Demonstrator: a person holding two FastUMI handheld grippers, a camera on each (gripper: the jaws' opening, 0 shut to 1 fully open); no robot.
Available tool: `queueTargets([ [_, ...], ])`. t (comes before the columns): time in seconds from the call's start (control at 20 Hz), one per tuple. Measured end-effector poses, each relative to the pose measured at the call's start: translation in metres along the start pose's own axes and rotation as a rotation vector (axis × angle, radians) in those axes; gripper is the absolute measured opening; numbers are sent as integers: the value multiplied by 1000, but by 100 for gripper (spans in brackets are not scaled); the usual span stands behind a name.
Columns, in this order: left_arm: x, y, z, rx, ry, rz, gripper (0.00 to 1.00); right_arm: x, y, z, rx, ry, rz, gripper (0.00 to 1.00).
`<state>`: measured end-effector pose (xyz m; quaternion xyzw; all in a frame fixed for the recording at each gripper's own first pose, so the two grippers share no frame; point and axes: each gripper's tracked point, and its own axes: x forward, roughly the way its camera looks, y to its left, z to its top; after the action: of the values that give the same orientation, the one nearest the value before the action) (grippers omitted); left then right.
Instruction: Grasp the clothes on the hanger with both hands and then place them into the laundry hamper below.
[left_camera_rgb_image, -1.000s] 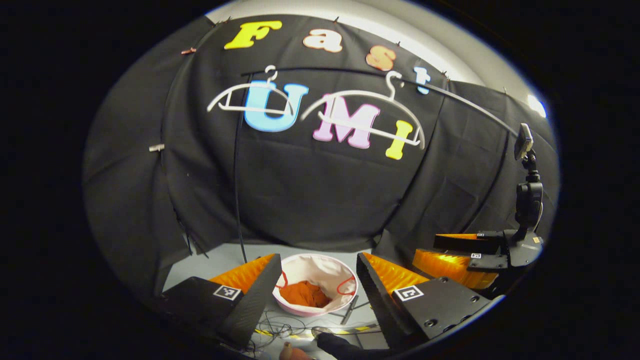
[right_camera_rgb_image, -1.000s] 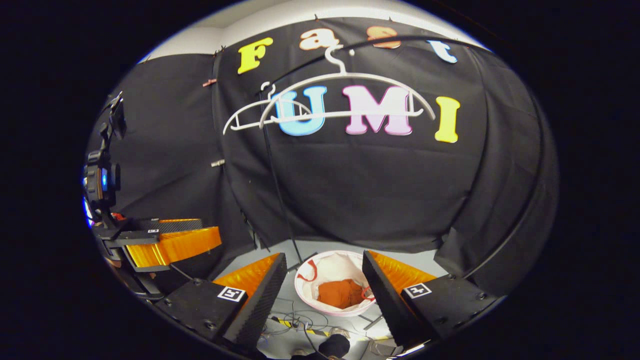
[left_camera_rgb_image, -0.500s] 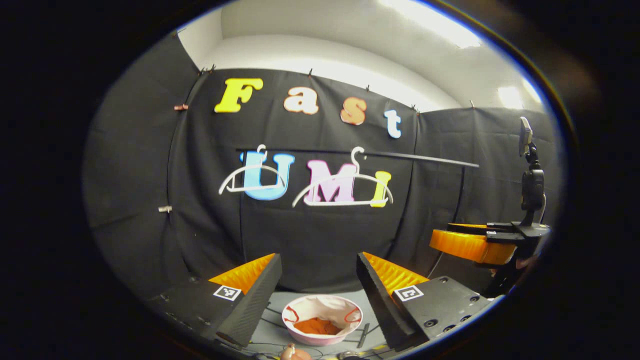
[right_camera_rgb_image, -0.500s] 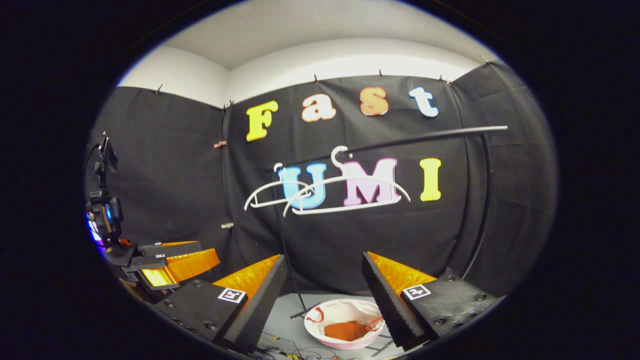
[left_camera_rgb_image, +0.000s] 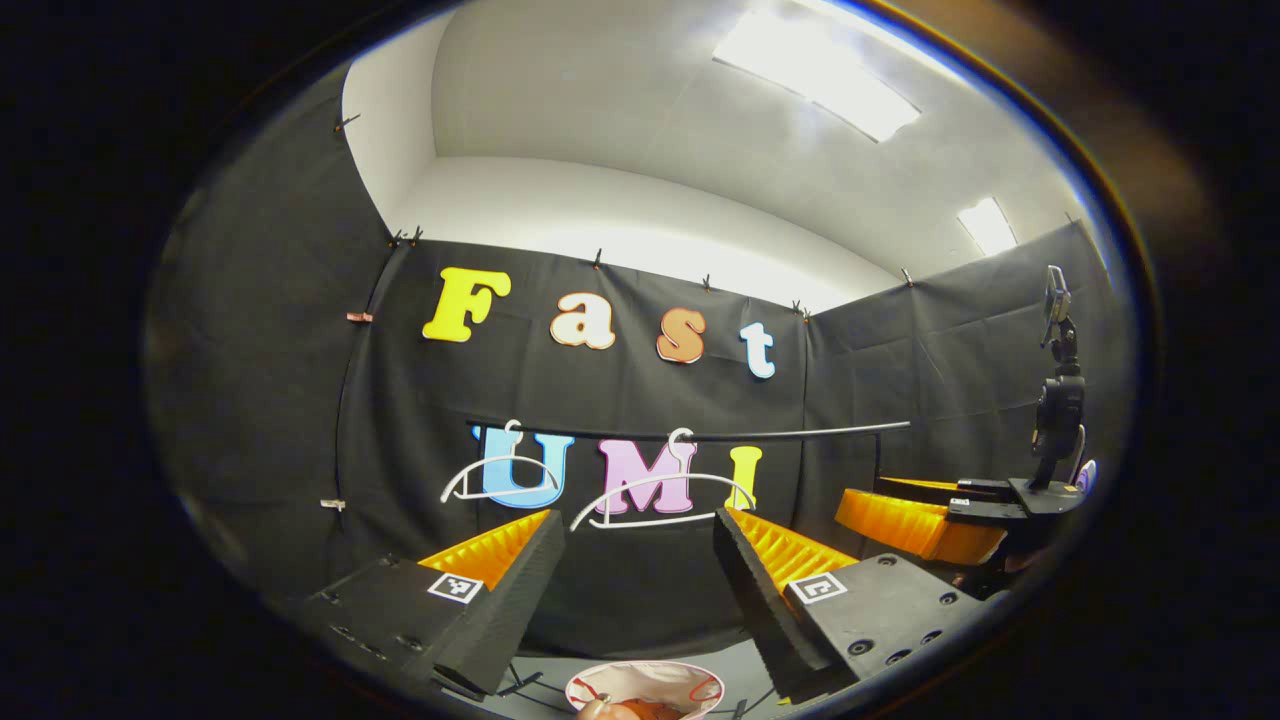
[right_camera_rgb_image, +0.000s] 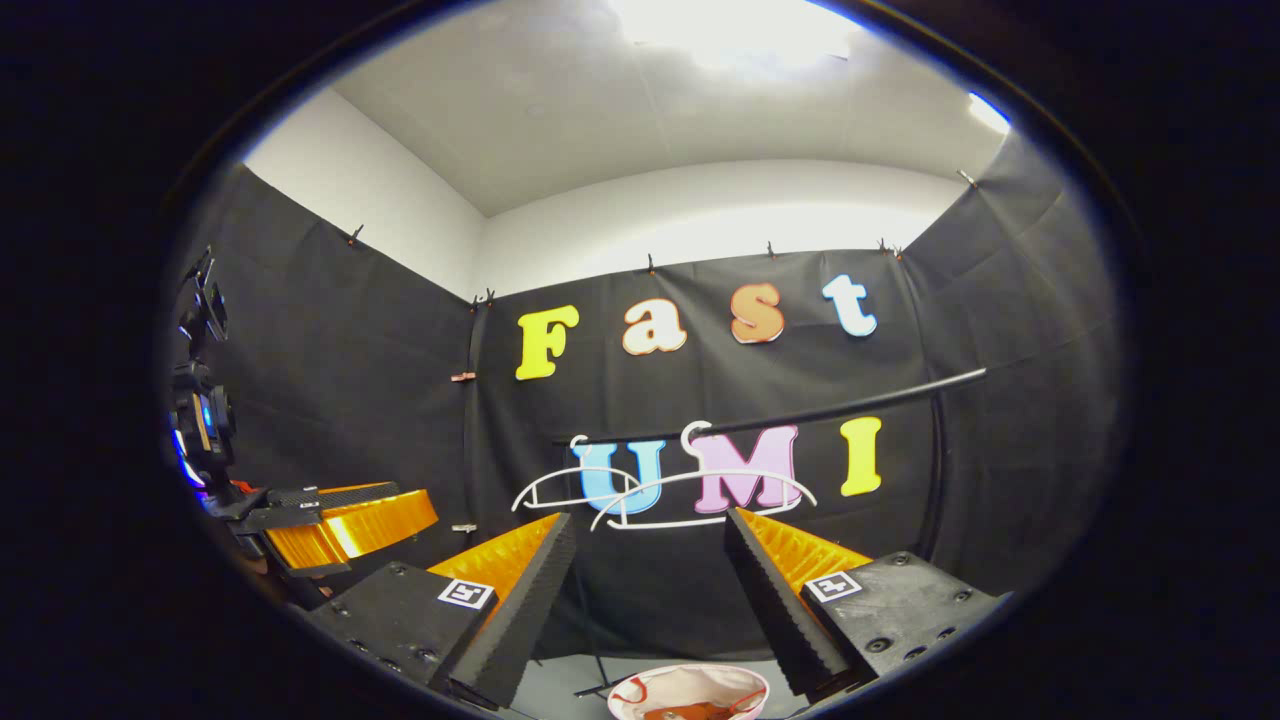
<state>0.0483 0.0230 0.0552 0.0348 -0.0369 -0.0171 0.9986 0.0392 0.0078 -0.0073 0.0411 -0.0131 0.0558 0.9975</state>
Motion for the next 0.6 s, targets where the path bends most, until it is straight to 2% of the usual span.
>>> queueTargets([
  [0.05,1,-1,1,-2,1,3,98,1,-2,1,-1,-9,-3,97],
  [0.1,1,-4,2,-5,4,2,95,2,-6,2,3,-12,-12,97],
  [0.25,3,-12,4,-8,-1,-20,95,5,-12,1,5,2,-28,97],
  [0.3,5,-15,2,-14,6,-30,95,3,-13,2,-3,-4,-30,100],
  [0.35,7,-17,0,-19,14,-33,98,0,-17,6,-8,-14,-33,100],
  [0.45,11,-18,0,-17,15,-17,95,-1,-21,6,7,-18,-30,100],
  [0.5,11,-20,2,-18,10,-9,95,-2,-25,4,17,-11,-34,97],
  [0.6,8,-31,4,-28,6,-21,95,-4,-30,6,31,-8,-36,97],
])
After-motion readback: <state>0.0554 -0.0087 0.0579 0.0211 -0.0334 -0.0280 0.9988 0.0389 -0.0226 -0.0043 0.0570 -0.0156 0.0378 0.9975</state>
